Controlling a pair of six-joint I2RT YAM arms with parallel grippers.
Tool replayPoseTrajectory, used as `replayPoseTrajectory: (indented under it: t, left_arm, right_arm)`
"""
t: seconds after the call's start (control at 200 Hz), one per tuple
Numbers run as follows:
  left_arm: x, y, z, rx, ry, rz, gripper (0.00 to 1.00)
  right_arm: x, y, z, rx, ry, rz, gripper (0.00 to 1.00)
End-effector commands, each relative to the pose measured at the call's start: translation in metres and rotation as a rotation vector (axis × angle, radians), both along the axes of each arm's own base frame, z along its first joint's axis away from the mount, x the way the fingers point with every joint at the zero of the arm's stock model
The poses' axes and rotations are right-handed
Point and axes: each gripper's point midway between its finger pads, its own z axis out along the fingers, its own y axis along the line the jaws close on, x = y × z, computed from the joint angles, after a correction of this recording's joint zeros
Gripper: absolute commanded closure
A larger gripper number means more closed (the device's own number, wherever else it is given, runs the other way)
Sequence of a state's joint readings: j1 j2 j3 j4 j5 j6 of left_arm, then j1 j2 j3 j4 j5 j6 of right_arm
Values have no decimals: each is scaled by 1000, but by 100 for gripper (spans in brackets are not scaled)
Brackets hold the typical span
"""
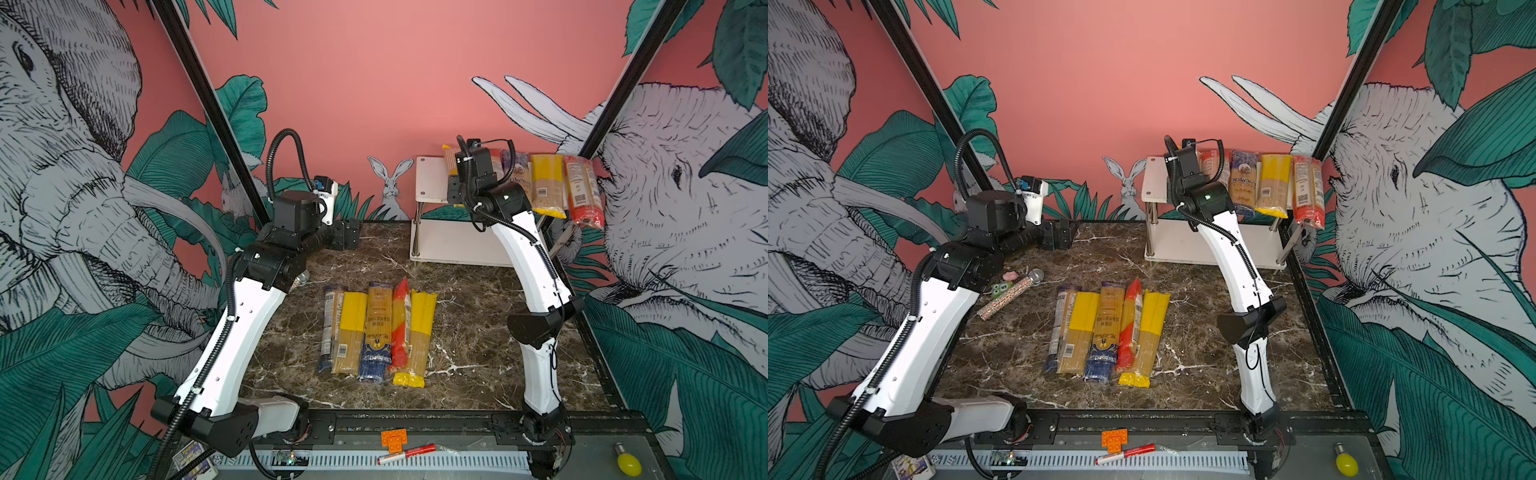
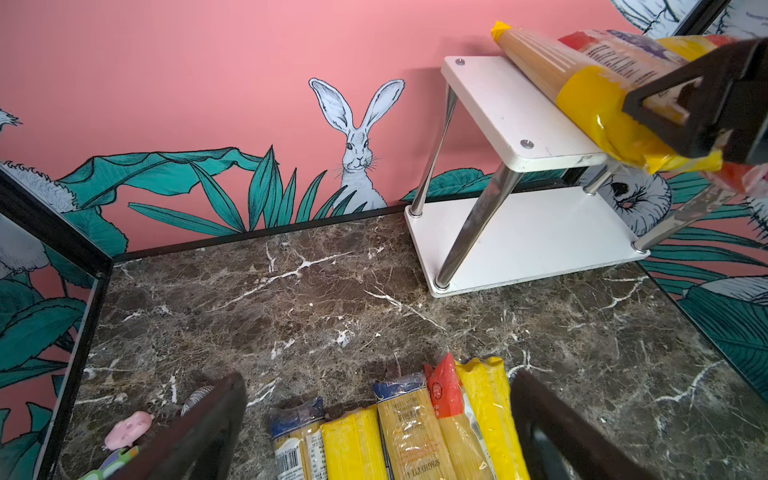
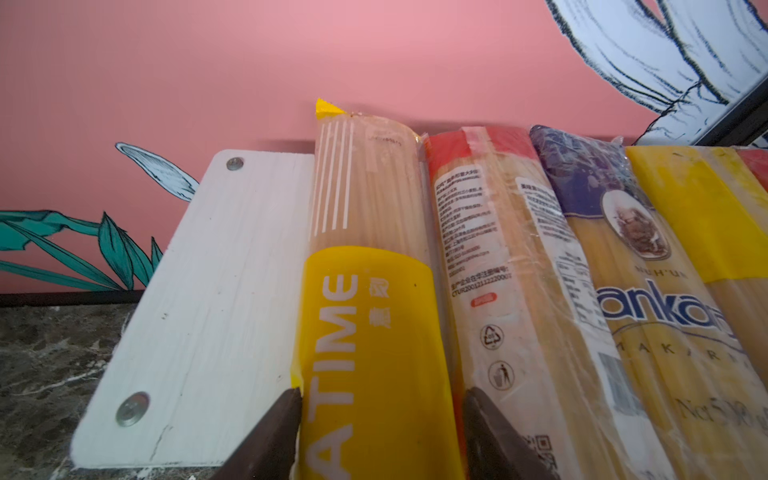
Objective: Place and organize the pasta boxes and bags onto the shelf
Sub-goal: 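Stand the 'PASTATIME' bag upright beside the red-and-white bag with the right gripper, then open the right gripper and draw it back while the left gripper lowers to the bags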
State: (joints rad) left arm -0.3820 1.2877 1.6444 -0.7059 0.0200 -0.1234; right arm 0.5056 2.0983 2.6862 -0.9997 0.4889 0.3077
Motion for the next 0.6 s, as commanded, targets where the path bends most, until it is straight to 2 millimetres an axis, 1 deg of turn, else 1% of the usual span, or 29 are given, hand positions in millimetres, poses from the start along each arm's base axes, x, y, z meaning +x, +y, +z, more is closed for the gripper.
replayPoseTrajectory:
  t: [0.0, 0.16, 0.22, 0.29, 0.42, 0.53, 0.595]
  left_arm:
    - [-11, 7, 7, -20, -14, 6, 1]
    - [-14, 5, 2, -49, -3, 5, 0]
    - [-16, 5, -1, -62, 6, 3, 1]
    - [-20, 5, -6, -78, 15, 5, 1]
    - [-29, 2, -15, -110, 40, -16, 0]
    - [-39, 3, -25, -130, 76, -12, 1]
    - [-48, 4, -34, -137, 100, -6, 1]
  right_arm:
    - [-19, -10, 44, 71, -93, 4, 35]
    - [-40, -11, 63, 106, -111, 43, 23]
    - [-50, -13, 70, 110, -116, 51, 22]
    - [-61, -13, 73, 109, -108, 62, 20]
    - [-86, -10, 72, 86, -74, 89, 18]
    - [-109, -3, 64, 53, -32, 120, 16]
    - [-122, 2, 55, 40, -1, 142, 15]
